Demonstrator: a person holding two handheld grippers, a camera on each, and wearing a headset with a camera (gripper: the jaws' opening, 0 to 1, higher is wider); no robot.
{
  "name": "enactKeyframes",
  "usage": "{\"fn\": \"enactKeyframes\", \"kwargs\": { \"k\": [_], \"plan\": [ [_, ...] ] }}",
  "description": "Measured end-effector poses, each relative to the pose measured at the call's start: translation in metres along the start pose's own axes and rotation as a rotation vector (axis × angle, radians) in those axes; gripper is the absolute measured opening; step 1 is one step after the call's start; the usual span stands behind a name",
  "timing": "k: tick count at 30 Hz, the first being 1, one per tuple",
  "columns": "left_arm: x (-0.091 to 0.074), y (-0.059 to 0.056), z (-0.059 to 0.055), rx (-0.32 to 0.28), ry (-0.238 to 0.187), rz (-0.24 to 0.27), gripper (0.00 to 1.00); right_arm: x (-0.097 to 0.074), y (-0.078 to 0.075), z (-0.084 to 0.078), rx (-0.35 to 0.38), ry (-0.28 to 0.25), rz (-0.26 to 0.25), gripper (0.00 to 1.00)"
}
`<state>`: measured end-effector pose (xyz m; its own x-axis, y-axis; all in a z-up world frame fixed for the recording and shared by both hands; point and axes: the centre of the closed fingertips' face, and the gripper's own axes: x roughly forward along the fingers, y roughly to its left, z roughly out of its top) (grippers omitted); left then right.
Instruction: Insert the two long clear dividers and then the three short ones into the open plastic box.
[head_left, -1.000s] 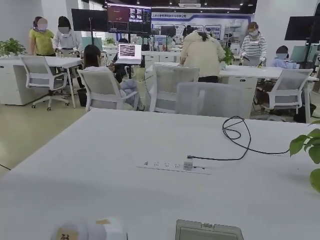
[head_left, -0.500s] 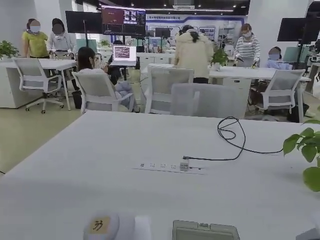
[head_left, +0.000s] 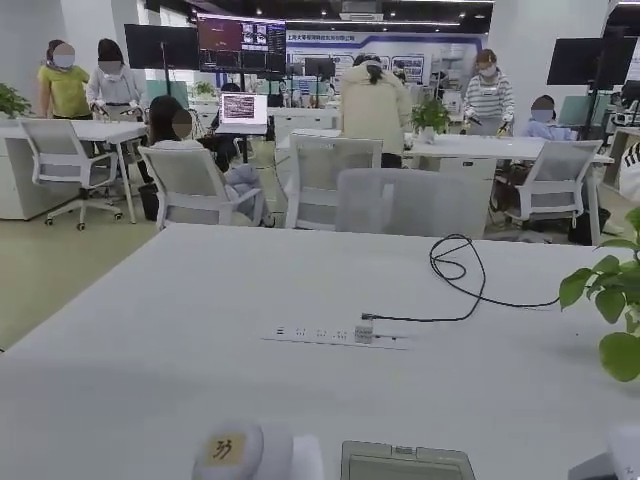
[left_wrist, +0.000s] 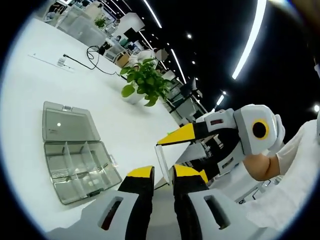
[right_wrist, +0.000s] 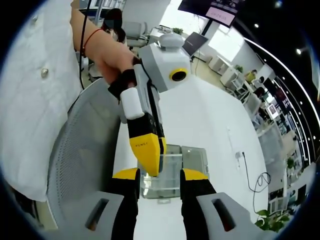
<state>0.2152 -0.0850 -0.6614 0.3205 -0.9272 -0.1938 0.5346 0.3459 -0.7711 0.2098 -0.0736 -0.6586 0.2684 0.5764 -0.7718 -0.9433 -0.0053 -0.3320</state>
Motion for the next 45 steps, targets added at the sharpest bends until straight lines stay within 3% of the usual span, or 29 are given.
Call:
{"fn": "enactKeyframes", "kwargs": {
  "k": [8, 21, 27, 29, 32, 35, 40, 42, 45],
  "plan": [
    [0.001, -0.001, -0.003, -0.003, 0.013, -0.003, 0.00, 0.002, 0.002, -0.001, -0.020, 0.012, 0.009, 0.33],
    [0.001, 0.001, -0.004, -0.079, -0.014, -0.004, 0.00, 0.002, 0.002, -0.001, -0.046, 0.020, 0.006, 0.34],
    [0.001, 0.001, -0.007, -0.019, 0.002, 0.008, 0.00, -0.003, -0.002, 0.003, -0.039, 0.003, 0.007, 0.33],
    [-0.001, 0.001, -0.008, 0.042, 0.015, 0.012, 0.00, -0.007, -0.005, 0.005, -0.002, -0.026, 0.019, 0.33],
    [-0.003, 0.006, -0.009, 0.189, 0.045, 0.044, 0.00, -0.015, -0.008, 0.005, 0.071, -0.065, 0.061, 0.32],
    [-0.005, -0.005, -0.012, 0.295, 0.071, -0.005, 0.00, -0.023, -0.008, 0.006, 0.090, -0.088, 0.106, 0.29],
    [-0.009, -0.017, -0.020, 0.470, 0.117, -0.058, 0.00, -0.033, 0.003, 0.012, 0.144, -0.139, 0.246, 0.24],
    [-0.010, -0.022, -0.023, 0.512, 0.129, -0.086, 0.00, -0.035, 0.005, 0.013, 0.153, -0.144, 0.270, 0.22],
    [-0.012, -0.028, -0.022, 0.550, 0.119, -0.114, 0.00, -0.038, 0.018, 0.017, 0.183, -0.164, 0.367, 0.20]
  ]
}}
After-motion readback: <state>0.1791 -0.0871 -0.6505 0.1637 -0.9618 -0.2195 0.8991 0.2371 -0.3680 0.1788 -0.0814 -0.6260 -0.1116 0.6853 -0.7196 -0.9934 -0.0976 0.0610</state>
